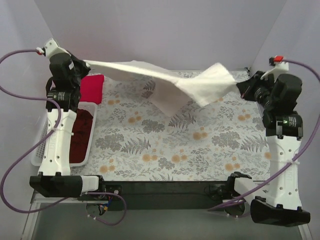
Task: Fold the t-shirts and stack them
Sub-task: Flatten the tshirt out
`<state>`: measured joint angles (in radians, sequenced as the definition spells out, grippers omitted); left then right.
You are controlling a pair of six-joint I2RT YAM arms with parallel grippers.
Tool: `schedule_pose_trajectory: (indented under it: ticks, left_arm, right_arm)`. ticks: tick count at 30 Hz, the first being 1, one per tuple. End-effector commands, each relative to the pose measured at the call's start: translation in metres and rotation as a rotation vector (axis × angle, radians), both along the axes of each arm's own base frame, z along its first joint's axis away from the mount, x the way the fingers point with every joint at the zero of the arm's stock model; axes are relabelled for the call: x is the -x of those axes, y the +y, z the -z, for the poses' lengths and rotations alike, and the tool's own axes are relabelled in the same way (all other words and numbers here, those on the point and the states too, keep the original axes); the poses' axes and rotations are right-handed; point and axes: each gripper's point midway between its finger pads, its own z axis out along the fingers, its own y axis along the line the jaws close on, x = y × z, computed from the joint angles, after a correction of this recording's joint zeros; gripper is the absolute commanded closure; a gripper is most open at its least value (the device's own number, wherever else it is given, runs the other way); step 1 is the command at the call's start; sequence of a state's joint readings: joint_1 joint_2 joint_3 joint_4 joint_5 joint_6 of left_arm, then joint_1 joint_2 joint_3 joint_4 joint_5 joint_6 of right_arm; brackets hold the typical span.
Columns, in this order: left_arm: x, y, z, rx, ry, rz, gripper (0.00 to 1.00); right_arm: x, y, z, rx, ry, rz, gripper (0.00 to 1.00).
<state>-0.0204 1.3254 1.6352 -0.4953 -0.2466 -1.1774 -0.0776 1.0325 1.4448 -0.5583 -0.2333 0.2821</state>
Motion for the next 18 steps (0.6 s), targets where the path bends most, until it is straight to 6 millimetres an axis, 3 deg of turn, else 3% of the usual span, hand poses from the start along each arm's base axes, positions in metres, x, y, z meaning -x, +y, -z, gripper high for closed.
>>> schedule_pose_trajectory:
  ticks: [1,4,5,7,8,9,10,11,12,15,18]
  left_arm:
    - [0.026,0.003,0.081,0.014,0.168,-0.012,1.00]
    - [0.053,-0.008,0.126,0.058,0.242,0.037,1.00]
    - [0.064,-0.009,0.167,0.062,0.324,0.040,1.00]
    - [0.081,-0.009,0.188,0.062,0.355,0.040,1.00]
    - [0.091,-0.009,0.213,0.059,0.406,0.038,1.00]
    - [0.097,-0.008,0.221,0.059,0.416,0.037,1.00]
    - [0.100,-0.009,0.228,0.058,0.426,0.036,1.00]
    - [0.105,-0.010,0.244,0.063,0.459,0.038,1.00]
    - [0.104,-0.011,0.248,0.067,0.453,0.043,1.00]
    - [0.107,-0.013,0.269,0.073,0.482,0.051,1.00]
    - [0.104,-0.014,0.277,0.077,0.490,0.052,1.00]
  right_arm:
    - [0.032,0.044,0.076,-0.134,0.171,-0.163,0.99]
    - [0.073,0.061,0.127,-0.214,0.337,-0.226,0.99]
    - [0.088,0.065,0.152,-0.233,0.407,-0.243,0.94]
    - [0.110,0.067,0.178,-0.239,0.506,-0.249,0.81]
    - [0.118,0.065,0.192,-0.232,0.538,-0.238,0.67]
    - [0.124,0.062,0.201,-0.218,0.567,-0.227,0.60]
    - [0.123,0.054,0.209,-0.180,0.574,-0.187,0.49]
    - [0.123,0.051,0.214,-0.163,0.584,-0.175,0.47]
    - [0.121,0.049,0.220,-0.150,0.594,-0.168,0.45]
    - [0.111,0.046,0.233,-0.112,0.635,-0.176,0.44]
    - [0.093,0.051,0.242,-0.115,0.648,-0.225,0.46]
